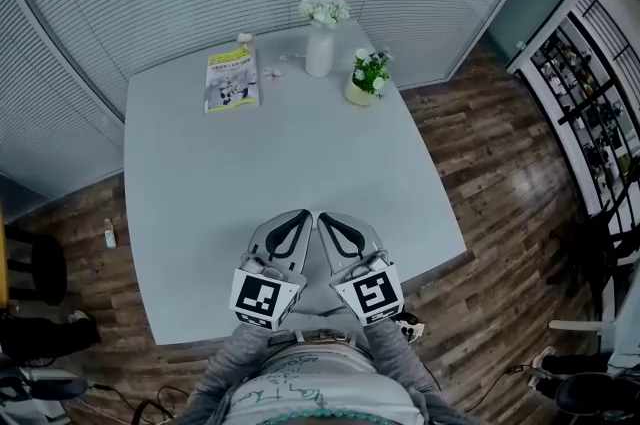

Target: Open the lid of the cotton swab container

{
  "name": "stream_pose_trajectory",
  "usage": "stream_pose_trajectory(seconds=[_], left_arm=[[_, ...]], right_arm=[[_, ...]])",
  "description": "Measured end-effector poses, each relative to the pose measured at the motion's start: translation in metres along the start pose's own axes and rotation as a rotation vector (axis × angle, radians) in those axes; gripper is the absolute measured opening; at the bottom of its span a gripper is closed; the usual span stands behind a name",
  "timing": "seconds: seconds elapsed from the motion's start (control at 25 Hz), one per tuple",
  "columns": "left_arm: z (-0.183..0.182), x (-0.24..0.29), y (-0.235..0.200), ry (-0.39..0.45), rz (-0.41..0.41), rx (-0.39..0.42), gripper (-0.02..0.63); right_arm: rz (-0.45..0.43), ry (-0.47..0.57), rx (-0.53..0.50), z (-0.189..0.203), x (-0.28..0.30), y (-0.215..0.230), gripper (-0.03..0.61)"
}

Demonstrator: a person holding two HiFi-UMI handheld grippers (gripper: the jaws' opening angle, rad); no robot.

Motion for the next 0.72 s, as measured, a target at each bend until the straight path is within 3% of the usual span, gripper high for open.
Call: stream_pose_trajectory(seconds=[0.72], left_arm=[[0.066,0.026,-0.014,-0.157,-0.032,-0.008,-0.002]], right_arm=[[-0.033,-0.145,0.016,0.07,0.021,0.021,0.002]])
Point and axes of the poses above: the fingertips, and each gripper's own axes: x forward along the fingers, y to its right, z out of its underside, the point moved 8 cm from there along -x, backward along the fingers, and after that the axes turned 13 degrees about -z, right-handed, at the moved point
